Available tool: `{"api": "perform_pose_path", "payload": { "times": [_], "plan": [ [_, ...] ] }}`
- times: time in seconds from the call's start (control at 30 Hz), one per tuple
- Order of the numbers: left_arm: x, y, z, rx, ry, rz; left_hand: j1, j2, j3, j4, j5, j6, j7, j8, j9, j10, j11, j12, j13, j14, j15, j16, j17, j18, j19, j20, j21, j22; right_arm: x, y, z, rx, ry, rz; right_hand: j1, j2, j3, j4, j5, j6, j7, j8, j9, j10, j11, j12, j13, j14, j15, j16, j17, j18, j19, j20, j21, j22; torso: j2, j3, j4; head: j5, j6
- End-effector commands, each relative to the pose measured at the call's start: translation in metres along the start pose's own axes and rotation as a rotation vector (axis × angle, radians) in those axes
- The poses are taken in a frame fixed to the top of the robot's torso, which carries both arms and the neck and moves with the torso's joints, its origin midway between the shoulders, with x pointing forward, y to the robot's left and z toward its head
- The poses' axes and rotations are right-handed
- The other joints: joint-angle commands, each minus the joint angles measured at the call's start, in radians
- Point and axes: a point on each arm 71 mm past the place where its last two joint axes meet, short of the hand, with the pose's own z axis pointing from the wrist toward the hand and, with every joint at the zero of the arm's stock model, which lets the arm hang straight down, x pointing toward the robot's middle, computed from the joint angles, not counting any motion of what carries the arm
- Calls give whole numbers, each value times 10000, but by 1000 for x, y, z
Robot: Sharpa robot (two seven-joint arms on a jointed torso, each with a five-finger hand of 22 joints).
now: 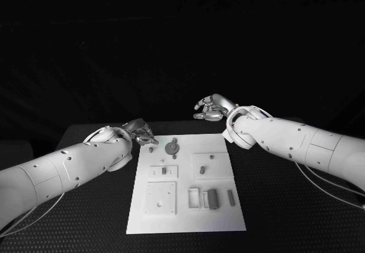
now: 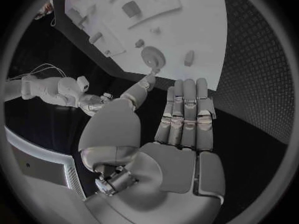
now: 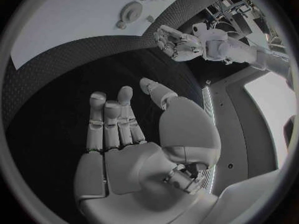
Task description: Assemble the parts on the task board
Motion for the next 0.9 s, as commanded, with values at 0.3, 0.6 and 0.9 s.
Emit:
{"api": "perform_pose_path", "payload": {
  "times": [0.3, 0.6, 0.9],
  "plan": [
    [6, 16, 12, -1737, 1678, 807, -1859, -40, -502, 1673, -490, 568, -317, 221, -99, 1262, -582, 718, 728, 952, -735, 1063, 870, 127, 1168, -585, 462, 599, 3, 2, 1, -65, 135, 30, -29, 52, -1, -28, 44, 157, 234, -45, -15, -915, 256, 15, -15, -62, 19, -56, -13, 125, -70, 0, -42, 14, 14, -5, -3, 11, -7],
    [7, 22, 19, -2388, 2420, 1083, -1677, 656, -1019, 1430, -67, 979, -662, 345, -130, 1808, -985, 2059, 2167, 1611, -1365, 2339, 1486, 92, 2024, -1158, 1242, 1706, 4, 4, 1, -101, 166, 47, -25, 54, 0, -32, 44, 154, 234, -45, -15, -915, 256, 18, -15, -61, 20, -53, -13, 125, -68, 0, -41, 15, 25, 9, -5, -26, -20],
    [7, 21, 23, -2499, 2764, 1020, -1625, 865, -1031, 1128, 519, 990, -722, 323, -82, 1735, -1058, 2627, 2701, 1693, -1460, 2757, 1549, 29, 2194, -1339, 1511, 1901, 5, 5, 2, -121, 199, 59, -25, 53, -1, -34, 43, 153, 235, -45, -16, -914, 257, 21, -14, -61, 20, -50, -12, 125, -66, 0, -40, 17, 21, 11, 8, -60, -96]
  ]
}}
